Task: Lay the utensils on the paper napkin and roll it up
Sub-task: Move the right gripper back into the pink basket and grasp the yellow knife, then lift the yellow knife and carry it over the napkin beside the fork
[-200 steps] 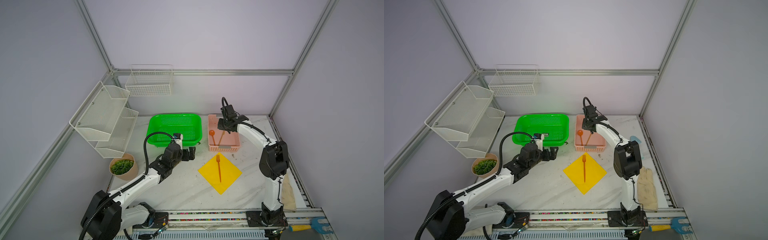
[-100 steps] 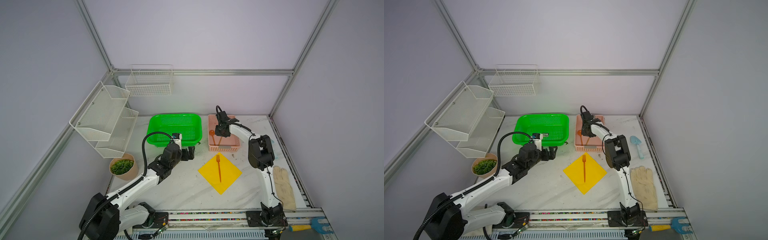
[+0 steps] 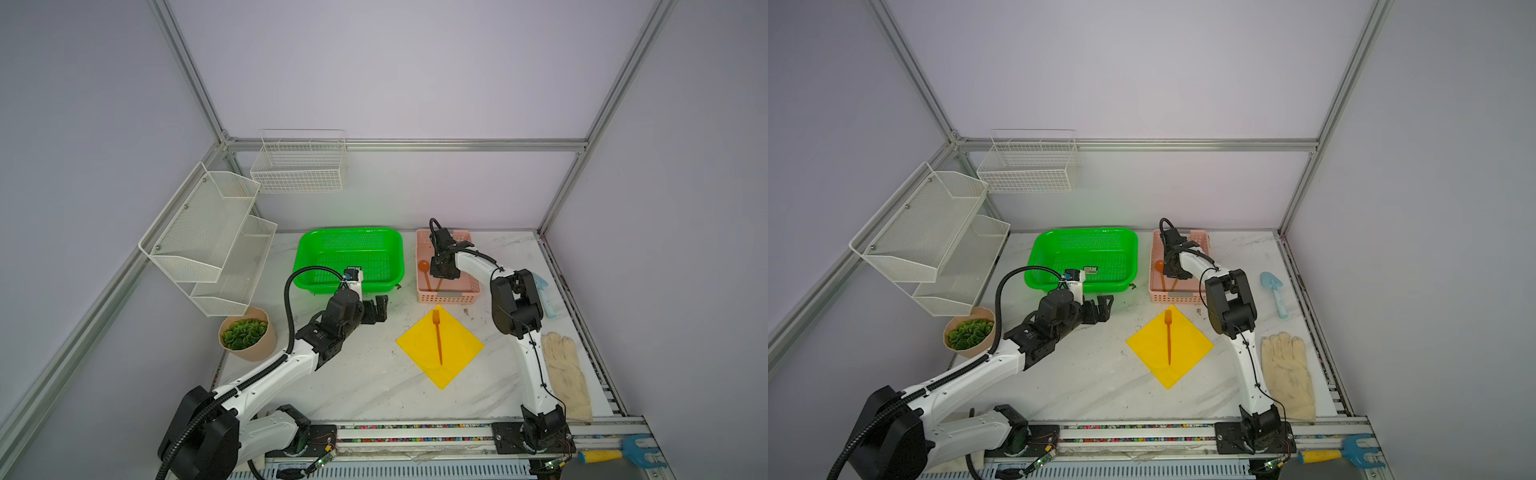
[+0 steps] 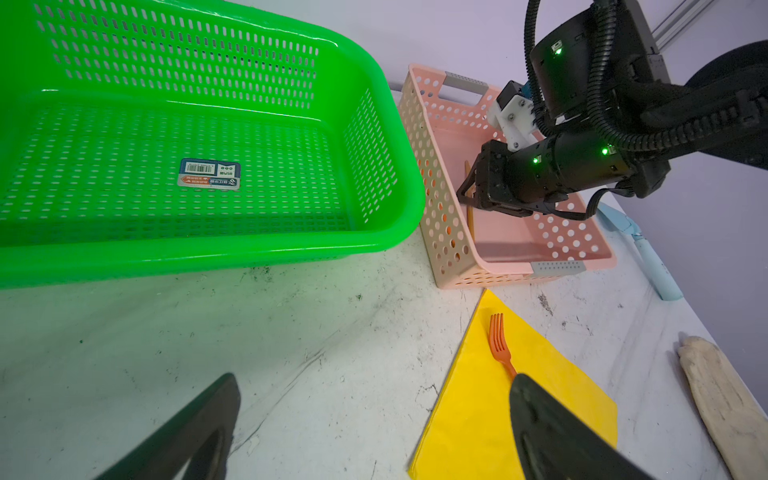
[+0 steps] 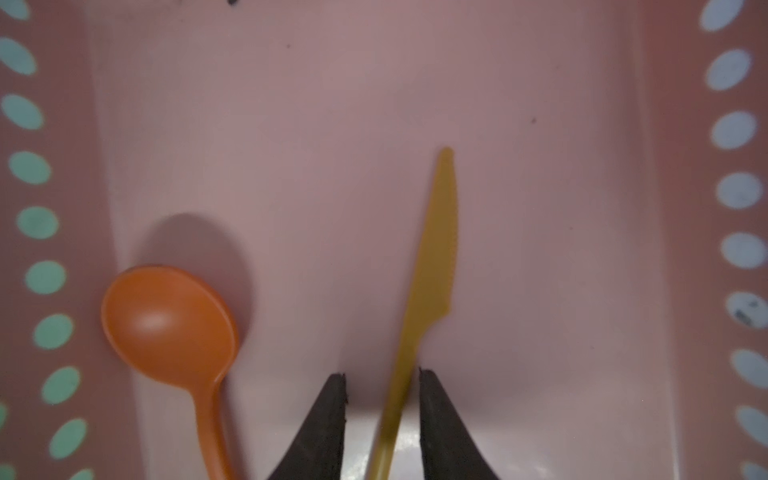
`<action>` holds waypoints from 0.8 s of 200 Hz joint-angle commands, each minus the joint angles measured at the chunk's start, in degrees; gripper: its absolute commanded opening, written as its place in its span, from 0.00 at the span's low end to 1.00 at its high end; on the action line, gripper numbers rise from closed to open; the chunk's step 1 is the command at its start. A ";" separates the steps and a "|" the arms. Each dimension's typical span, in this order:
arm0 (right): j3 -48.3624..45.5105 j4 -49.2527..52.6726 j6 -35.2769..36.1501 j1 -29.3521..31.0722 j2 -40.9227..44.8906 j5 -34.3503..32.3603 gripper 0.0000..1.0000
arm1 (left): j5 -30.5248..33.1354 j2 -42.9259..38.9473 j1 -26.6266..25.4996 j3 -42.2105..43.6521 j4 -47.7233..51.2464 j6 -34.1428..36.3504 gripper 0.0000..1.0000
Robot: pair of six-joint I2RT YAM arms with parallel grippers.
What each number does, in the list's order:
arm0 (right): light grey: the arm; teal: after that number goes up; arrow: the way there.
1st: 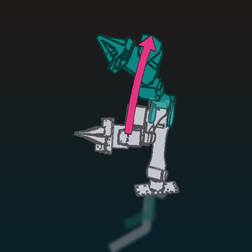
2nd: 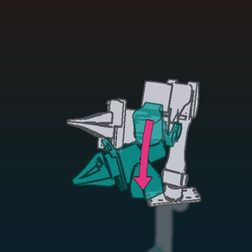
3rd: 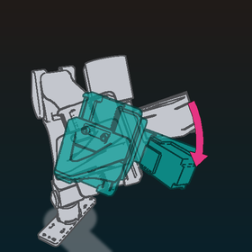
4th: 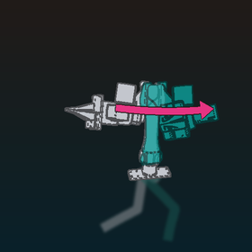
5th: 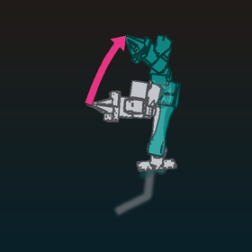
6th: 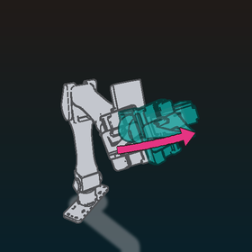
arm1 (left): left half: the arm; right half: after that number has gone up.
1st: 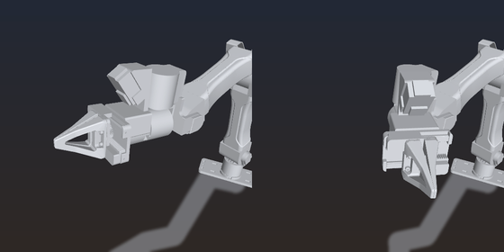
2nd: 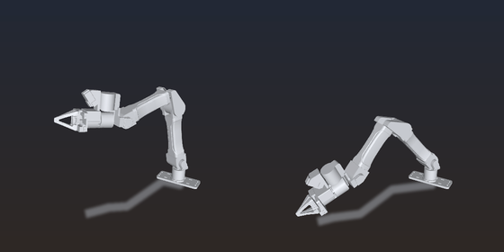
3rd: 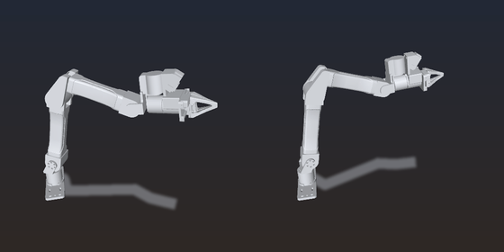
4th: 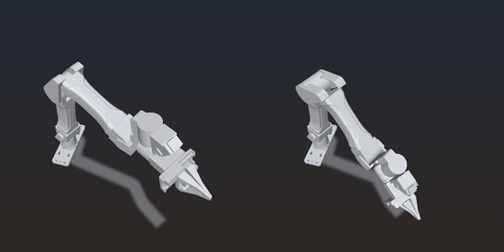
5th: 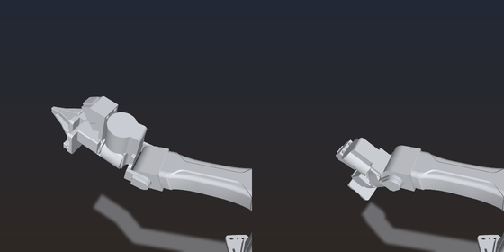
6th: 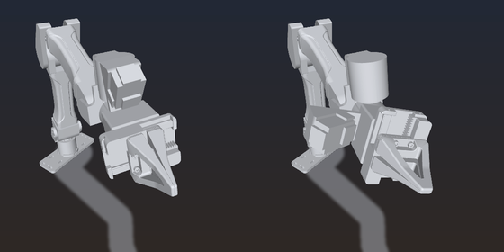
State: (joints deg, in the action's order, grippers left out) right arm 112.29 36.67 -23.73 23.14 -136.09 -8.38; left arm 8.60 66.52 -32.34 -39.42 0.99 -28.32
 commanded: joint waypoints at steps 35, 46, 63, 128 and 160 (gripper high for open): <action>1.73 2.35 -0.19 -0.30 -3.86 -0.59 0.15 | 1.15 -2.34 -0.27 2.57 -1.51 0.77 1.00; 2.17 2.34 -0.09 -0.35 -4.08 -0.50 0.11 | 1.33 -2.50 -0.27 2.75 -1.43 0.75 1.00; 2.79 2.31 0.08 -0.30 -3.85 -0.52 0.08 | 1.35 -2.63 -0.27 2.86 -1.37 0.72 1.00; 9.75 3.81 1.57 -0.36 2.49 -3.95 0.03 | 1.32 -2.19 -0.27 2.24 -1.39 0.81 1.00; 9.35 4.86 3.05 -0.02 10.39 -5.50 0.03 | 1.33 -2.19 -0.27 2.15 -1.64 0.63 1.00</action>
State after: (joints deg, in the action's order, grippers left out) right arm 120.92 39.03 -22.35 23.14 -134.96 -11.00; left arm 9.39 65.06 -32.34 -38.72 1.21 -28.32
